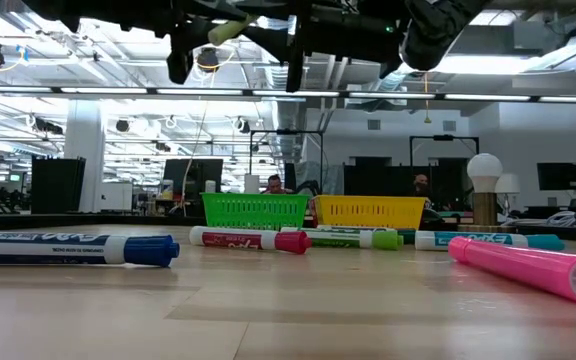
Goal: Pick & Place Markers
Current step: Put the large light green highlighter into the red bin
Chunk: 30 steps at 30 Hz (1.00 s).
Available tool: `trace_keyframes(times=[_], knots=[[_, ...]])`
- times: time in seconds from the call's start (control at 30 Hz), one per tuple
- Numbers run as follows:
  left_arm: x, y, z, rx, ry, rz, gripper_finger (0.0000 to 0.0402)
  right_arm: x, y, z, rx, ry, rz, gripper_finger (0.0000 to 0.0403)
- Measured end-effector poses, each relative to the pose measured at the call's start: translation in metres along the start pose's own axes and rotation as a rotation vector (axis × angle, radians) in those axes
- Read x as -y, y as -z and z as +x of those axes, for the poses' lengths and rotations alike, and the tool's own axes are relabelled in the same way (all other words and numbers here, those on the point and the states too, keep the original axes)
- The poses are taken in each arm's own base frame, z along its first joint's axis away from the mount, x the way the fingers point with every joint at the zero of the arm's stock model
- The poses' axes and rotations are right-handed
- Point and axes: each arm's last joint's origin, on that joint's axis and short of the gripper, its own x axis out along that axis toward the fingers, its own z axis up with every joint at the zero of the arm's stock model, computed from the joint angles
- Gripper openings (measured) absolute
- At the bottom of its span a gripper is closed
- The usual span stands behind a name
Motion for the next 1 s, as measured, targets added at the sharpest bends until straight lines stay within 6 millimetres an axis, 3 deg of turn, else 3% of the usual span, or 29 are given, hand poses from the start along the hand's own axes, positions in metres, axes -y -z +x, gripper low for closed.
trace_keyframes(times=[0.17,0.4,0.63,0.83,1.0], knots=[[-0.001,0.003,0.004,-0.011,-0.008,0.002,0.0073,0.000,0.001,0.000,-0.007,-0.010,-0.017,0.0051],[-0.002,0.004,0.005,-0.015,-0.009,0.000,0.0101,0.000,0.000,0.000,-0.004,-0.001,-0.025,0.0051],[-0.002,0.003,0.004,-0.013,-0.014,0.092,0.0156,0.008,-0.010,-0.006,-0.023,0.039,-0.027,0.0051],[0.000,-0.007,-0.004,0.023,0.015,0.151,0.0218,0.011,-0.032,-0.026,-0.133,0.175,-0.100,0.0051],[0.001,-0.015,-0.015,0.062,0.009,0.229,0.0254,0.016,-0.057,-0.059,-0.265,0.322,-0.162,0.0051]])
